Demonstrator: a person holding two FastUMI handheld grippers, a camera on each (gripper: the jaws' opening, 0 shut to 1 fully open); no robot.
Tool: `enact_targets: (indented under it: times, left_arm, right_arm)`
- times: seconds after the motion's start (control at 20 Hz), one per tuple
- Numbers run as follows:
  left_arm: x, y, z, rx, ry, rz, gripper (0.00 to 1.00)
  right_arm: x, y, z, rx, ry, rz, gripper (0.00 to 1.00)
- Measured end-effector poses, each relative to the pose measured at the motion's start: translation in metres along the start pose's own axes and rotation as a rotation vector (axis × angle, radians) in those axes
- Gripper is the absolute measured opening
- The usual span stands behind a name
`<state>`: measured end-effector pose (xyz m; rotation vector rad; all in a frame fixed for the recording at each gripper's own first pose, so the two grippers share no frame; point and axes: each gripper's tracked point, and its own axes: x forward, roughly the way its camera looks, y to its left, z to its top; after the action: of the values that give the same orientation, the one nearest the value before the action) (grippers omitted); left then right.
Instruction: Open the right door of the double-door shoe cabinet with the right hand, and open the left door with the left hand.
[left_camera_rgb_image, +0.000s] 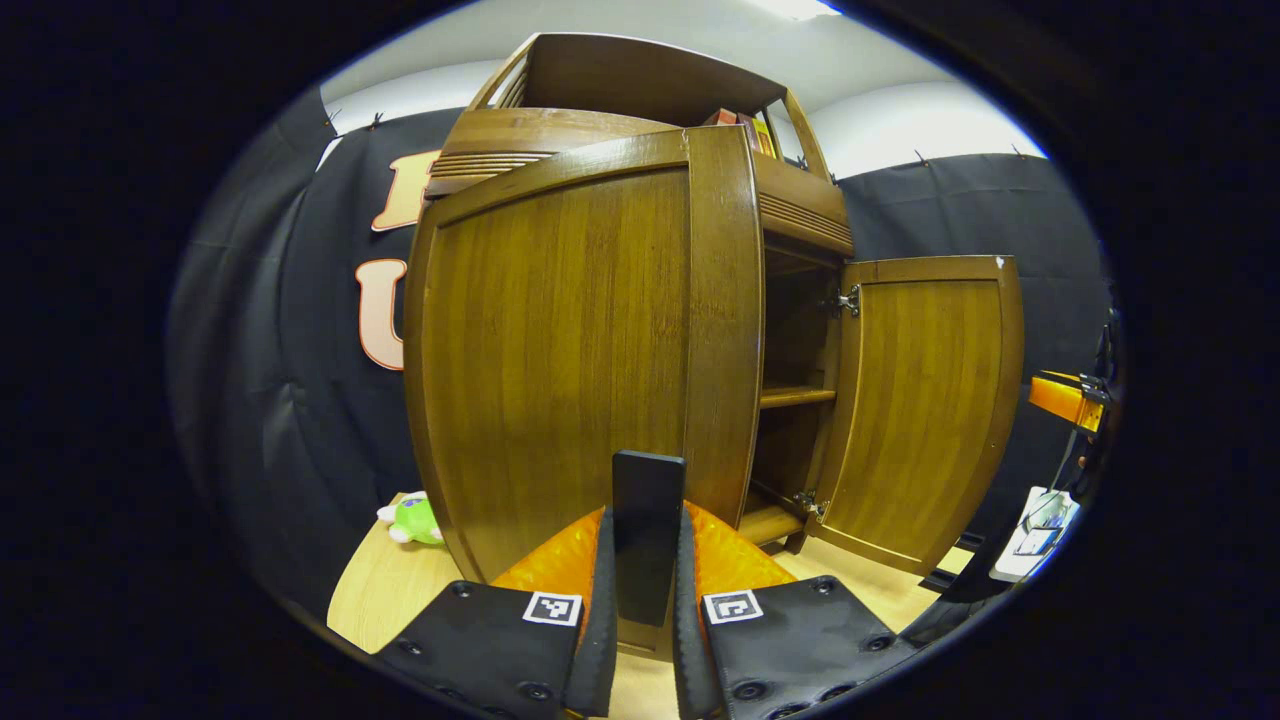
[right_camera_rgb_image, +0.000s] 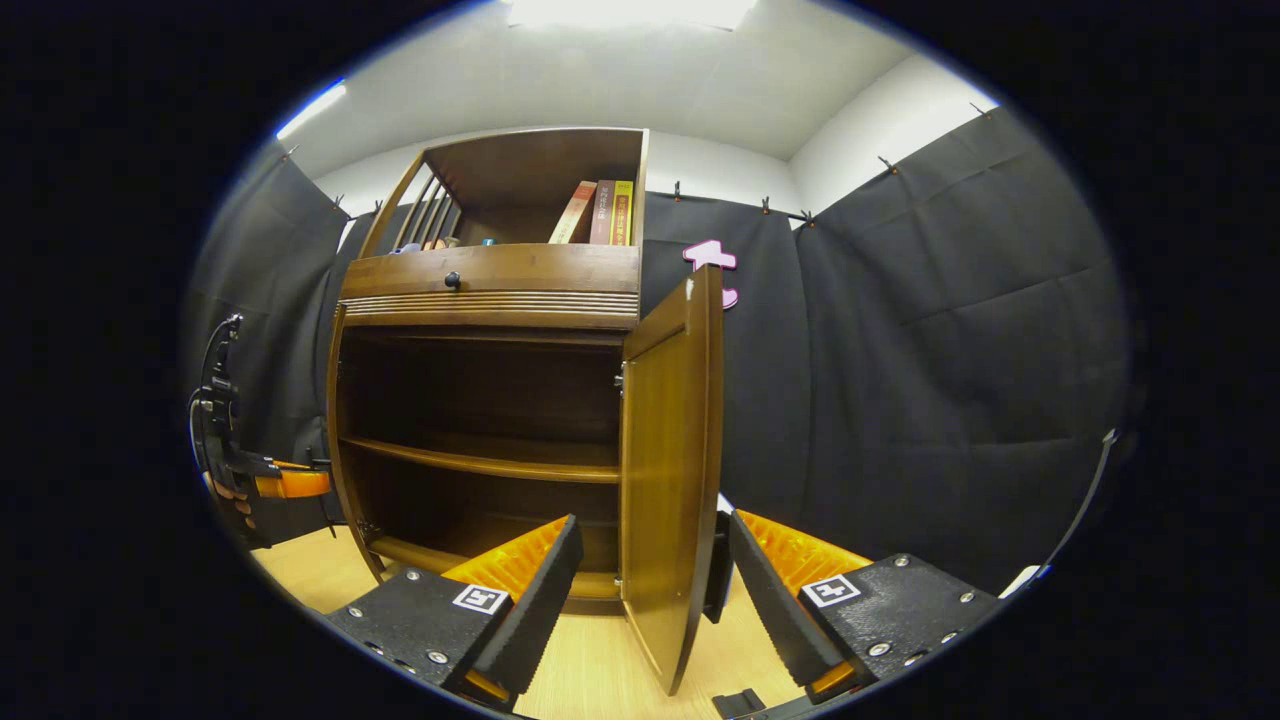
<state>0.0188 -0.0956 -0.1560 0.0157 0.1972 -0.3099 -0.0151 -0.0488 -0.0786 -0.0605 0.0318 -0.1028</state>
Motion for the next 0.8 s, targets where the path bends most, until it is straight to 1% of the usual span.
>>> enact_targets:
  times: [0.1, 0.15, 0.3, 0.45, 0.55, 0.8]
  left_arm:
    - [-0.009, 0.005, 0.0, 0.003, -0.003, 0.006, 0.32]
    - [-0.014, 0.008, 0.0, 0.002, -0.002, 0.008, 0.29]
    - [-0.026, 0.018, 0.0, 0.006, -0.004, 0.018, 0.29]
    - [-0.038, 0.028, -0.001, 0.002, -0.019, 0.024, 0.32]
    - [-0.045, 0.036, -0.003, -0.007, -0.025, 0.036, 0.31]
    - [-0.065, 0.058, -0.002, 0.01, -0.039, 0.08, 0.31]
  right_arm:
    - [0.005, 0.01, 0.001, -0.001, -0.001, 0.016, 0.91]
    - [0.008, 0.015, 0.001, -0.001, -0.002, 0.025, 0.91]
    - [0.011, 0.031, 0.002, 0.006, -0.007, 0.054, 0.91]
    - [0.016, 0.047, 0.002, 0.013, -0.006, 0.081, 0.91]
    - [0.019, 0.054, 0.002, 0.009, -0.004, 0.091, 0.91]
    - [0.021, 0.08, -0.003, 0.001, 0.008, 0.134, 0.91]
